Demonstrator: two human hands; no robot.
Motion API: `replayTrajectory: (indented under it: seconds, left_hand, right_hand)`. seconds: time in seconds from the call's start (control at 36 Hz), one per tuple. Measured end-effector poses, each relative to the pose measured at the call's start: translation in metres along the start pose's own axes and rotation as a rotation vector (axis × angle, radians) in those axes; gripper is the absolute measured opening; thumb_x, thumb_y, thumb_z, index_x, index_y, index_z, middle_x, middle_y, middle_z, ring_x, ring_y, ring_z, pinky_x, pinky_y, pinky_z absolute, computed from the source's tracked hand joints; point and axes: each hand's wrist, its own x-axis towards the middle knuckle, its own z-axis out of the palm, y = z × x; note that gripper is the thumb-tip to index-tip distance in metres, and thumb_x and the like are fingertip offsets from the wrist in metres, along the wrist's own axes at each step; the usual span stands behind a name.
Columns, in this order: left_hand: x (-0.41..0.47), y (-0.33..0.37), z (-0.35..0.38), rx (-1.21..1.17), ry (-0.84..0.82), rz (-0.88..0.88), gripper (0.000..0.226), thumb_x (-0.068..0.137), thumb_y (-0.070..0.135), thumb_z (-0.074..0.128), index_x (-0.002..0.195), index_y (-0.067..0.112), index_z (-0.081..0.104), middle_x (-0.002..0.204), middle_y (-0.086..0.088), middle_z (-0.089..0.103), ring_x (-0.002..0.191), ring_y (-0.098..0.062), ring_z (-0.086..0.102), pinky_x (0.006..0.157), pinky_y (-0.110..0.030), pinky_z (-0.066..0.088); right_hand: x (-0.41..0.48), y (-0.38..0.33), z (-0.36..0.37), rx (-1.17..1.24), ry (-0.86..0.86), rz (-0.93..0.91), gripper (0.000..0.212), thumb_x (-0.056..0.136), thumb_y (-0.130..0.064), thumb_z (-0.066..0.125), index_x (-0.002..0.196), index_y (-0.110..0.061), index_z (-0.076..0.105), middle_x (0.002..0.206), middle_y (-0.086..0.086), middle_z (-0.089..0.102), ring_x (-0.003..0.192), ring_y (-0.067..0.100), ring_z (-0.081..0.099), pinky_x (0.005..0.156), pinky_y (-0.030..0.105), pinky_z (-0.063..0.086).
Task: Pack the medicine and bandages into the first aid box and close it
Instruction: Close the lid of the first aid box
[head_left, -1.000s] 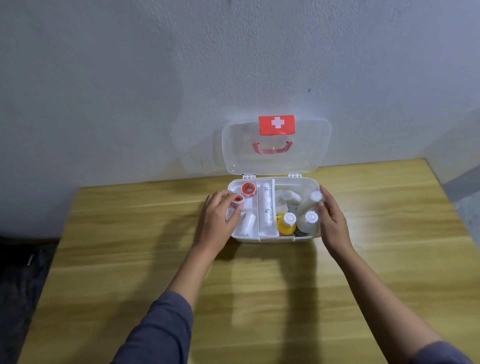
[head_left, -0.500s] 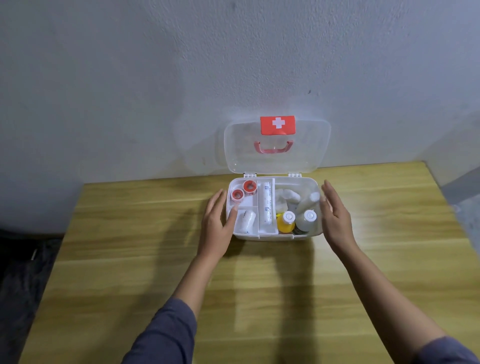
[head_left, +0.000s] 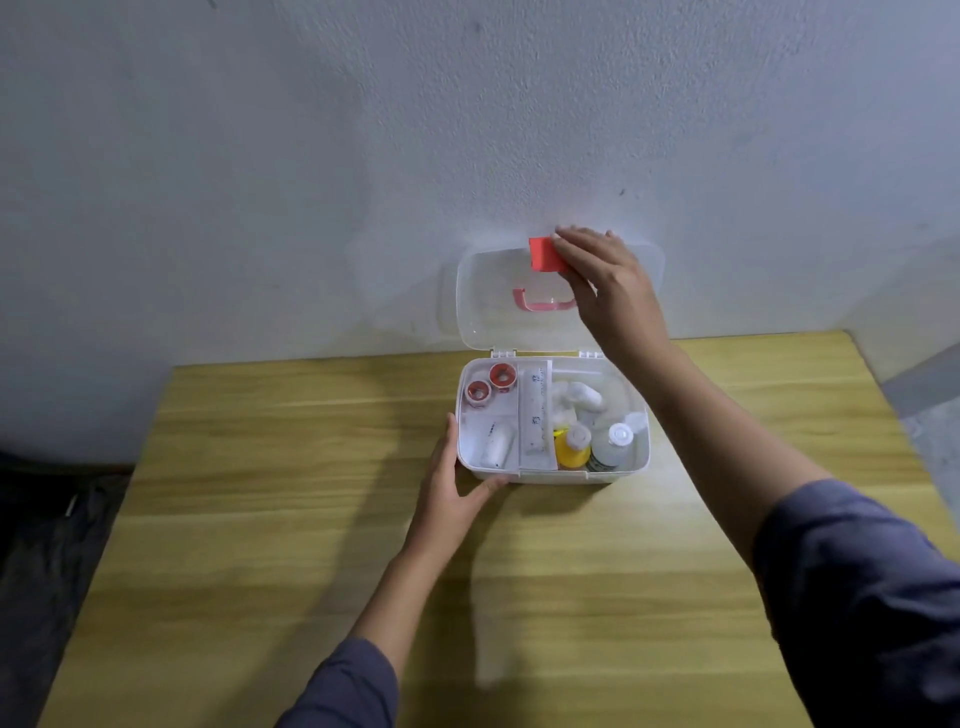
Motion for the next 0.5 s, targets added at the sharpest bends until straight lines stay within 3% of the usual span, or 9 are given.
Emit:
replayTrajectory:
  seconds: [0.08,0.22,0.39,0.5]
  left_hand:
    - [-0.001,0.003,0.001,-0.008,0.016,0.003,0.107,0.061,0.063,0.072,0.146,0.03,0.018,0.149,0.006,0.037,0.136,-0.007,0.034,0.112,-0.044,0.033]
    - [0.002,0.007,0.005,-0.012,0.042,0.025,0.1,0.062,0.057,0.075,0.144,0.028,0.027,0.143,0.006,0.045,0.133,-0.009,0.039,0.11,-0.043,0.036]
    - [0.007,0.008,0.01,-0.058,0.108,0.037,0.085,0.064,0.022,0.083,0.138,0.016,0.041,0.134,-0.003,0.054,0.122,-0.01,0.051,0.103,-0.031,0.044]
    - [0.011,0.01,0.016,-0.124,0.116,0.021,0.087,0.064,0.015,0.084,0.139,0.014,0.04,0.134,-0.003,0.055,0.122,-0.009,0.052,0.103,-0.03,0.043]
  right_hand:
    - [0.006,0.0,-0.005,-0.005,0.043,-0.06,0.023,0.086,-0.011,0.059,0.103,0.0,0.069,0.106,0.017,0.071,0.097,0.032,0.068,0.09,0.035,0.049]
    - [0.001,-0.011,-0.02,0.076,0.059,-0.035,0.023,0.086,-0.012,0.057,0.102,0.0,0.069,0.103,0.015,0.072,0.094,0.029,0.067,0.087,0.024,0.043]
    - [-0.044,-0.019,-0.032,0.173,0.085,-0.051,0.021,0.087,-0.012,0.06,0.105,-0.005,0.069,0.105,0.009,0.071,0.098,0.021,0.063,0.089,0.032,0.049]
    - [-0.077,-0.021,-0.039,0.19,0.054,-0.071,0.021,0.087,-0.013,0.061,0.105,-0.007,0.069,0.104,0.005,0.071,0.098,0.017,0.062,0.086,0.034,0.05]
